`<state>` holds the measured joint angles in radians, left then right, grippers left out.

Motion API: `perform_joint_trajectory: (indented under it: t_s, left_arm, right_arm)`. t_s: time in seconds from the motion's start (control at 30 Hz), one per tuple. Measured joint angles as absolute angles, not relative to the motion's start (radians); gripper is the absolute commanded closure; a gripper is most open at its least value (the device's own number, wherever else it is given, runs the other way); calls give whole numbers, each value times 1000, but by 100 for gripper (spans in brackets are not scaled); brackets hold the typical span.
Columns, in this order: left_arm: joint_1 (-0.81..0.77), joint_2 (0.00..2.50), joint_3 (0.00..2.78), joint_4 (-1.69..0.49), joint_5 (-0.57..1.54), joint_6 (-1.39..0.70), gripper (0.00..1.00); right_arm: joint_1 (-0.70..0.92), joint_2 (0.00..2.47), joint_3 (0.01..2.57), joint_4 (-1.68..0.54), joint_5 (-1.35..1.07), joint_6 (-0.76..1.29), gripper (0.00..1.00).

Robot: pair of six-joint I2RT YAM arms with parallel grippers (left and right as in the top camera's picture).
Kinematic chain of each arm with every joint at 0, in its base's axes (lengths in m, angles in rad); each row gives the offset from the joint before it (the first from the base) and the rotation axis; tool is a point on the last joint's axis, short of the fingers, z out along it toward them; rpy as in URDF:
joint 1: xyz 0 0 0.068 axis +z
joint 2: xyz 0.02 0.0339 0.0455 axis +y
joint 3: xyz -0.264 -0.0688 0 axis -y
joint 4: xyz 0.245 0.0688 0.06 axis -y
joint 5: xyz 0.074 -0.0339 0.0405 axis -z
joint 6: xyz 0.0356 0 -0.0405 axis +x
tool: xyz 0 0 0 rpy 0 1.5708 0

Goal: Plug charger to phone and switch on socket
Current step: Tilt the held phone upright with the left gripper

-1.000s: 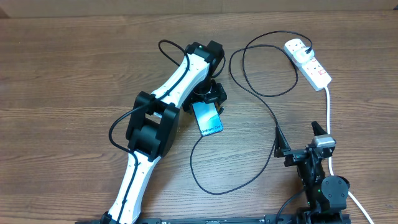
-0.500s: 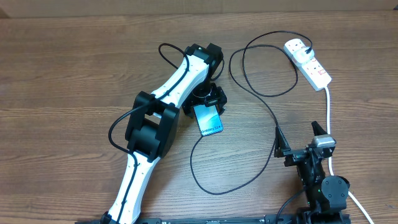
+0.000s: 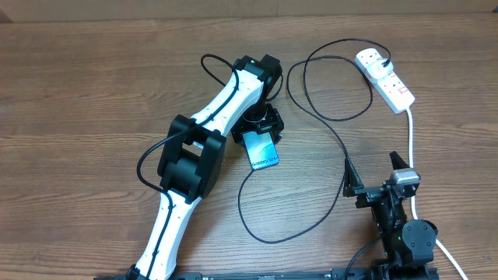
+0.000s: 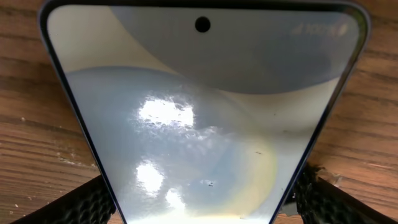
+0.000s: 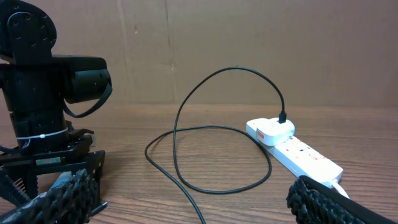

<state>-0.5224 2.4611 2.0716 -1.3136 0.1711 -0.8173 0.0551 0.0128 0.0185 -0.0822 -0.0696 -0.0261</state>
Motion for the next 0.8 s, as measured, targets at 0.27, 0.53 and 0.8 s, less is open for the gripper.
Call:
perform_joint_trajectory:
  t_s: [0.27, 0.53, 0.8]
  left_arm:
    - [-524, 2461, 2072, -1311, 165, -817, 22]
    - [-524, 2461, 2072, -1312, 165, -816, 25]
    - [-512, 2461, 2073, -1331, 180, -813, 28]
  right_arm:
    - [55, 13, 19, -83, -70, -26, 0]
    - [55, 13, 19, -83, -70, -26, 0]
    - [55, 13, 19, -83, -70, -26, 0]
